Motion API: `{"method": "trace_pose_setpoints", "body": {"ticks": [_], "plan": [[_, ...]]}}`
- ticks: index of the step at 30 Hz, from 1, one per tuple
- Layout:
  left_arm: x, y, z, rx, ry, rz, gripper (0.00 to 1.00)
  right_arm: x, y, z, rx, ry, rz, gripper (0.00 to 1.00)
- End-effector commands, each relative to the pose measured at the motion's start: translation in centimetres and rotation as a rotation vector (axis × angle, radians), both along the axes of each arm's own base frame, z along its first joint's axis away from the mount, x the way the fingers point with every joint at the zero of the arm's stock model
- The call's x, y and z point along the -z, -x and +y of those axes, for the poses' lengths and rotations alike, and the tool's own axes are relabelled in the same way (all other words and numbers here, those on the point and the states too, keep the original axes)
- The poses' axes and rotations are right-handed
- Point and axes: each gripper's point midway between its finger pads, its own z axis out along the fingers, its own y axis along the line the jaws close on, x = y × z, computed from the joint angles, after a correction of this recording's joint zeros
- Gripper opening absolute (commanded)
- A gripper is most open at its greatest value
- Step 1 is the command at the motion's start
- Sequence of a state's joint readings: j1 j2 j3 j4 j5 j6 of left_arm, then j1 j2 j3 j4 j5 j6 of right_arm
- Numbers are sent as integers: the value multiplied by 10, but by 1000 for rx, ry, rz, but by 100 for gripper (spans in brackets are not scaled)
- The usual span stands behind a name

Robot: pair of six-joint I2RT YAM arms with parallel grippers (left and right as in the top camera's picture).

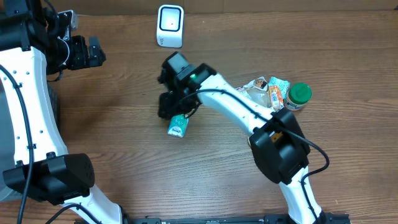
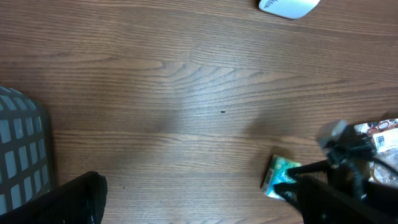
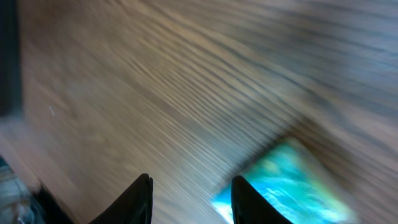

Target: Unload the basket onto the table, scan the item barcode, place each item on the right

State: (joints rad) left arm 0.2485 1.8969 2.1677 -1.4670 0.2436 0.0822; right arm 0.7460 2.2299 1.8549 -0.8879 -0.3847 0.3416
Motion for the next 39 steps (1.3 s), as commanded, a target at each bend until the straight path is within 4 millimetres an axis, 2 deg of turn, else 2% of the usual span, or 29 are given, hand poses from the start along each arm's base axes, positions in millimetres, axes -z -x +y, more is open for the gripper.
{"method": "trace_pose_setpoints", "body": {"ticks": [1, 3, 6, 12, 14, 17, 21, 22, 24, 25, 28, 30, 32, 34, 37, 39], "plan": [[-4, -1, -4, 24, -1, -14, 100, 33, 14, 14, 173, 89, 56, 37], [-4, -1, -4, 24, -1, -14, 100, 50, 24, 11, 166, 154, 61, 38], [-4, -1, -4, 24, -1, -14, 100, 58, 25, -5, 183, 242, 43, 38], [-4, -1, -4, 24, -1, -14, 99, 61, 29, -28, 166, 316, 74, 38], [-4, -1, -4, 24, -1, -14, 99, 56, 32, -29, 127, 307, 83, 38], [-4, -1, -4, 24, -1, -14, 100, 32, 33, -23, 53, 264, 56, 38], [-4, -1, -4, 24, -1, -14, 100, -18, 19, -24, 10, 196, -35, 41], [-4, -1, -4, 24, -1, -14, 100, -35, 12, -30, 5, 178, -67, 42], [-4, -1, -4, 24, -1, -14, 100, -50, -3, -49, 20, 187, -111, 42], [-4, -1, -4, 24, -1, -14, 100, -51, -9, -58, 30, 204, -125, 42], [-4, -1, -4, 24, -1, -14, 100, -43, -26, -95, -1, 257, -122, 41], [-4, -1, -4, 24, -1, -14, 100, -33, -31, -109, -21, 250, -96, 41], [-4, -1, -4, 24, -1, -14, 99, -22, -29, -115, -48, 206, -50, 41], [-4, -1, -4, 24, -1, -14, 100, 0, -23, -118, -56, 147, 20, 40], [-4, -1, -4, 24, -1, -14, 99, 21, -11, -110, -74, 64, 71, 33], [-4, -1, -4, 24, -1, -14, 100, 31, -5, -108, -80, 65, 79, 33]]}}
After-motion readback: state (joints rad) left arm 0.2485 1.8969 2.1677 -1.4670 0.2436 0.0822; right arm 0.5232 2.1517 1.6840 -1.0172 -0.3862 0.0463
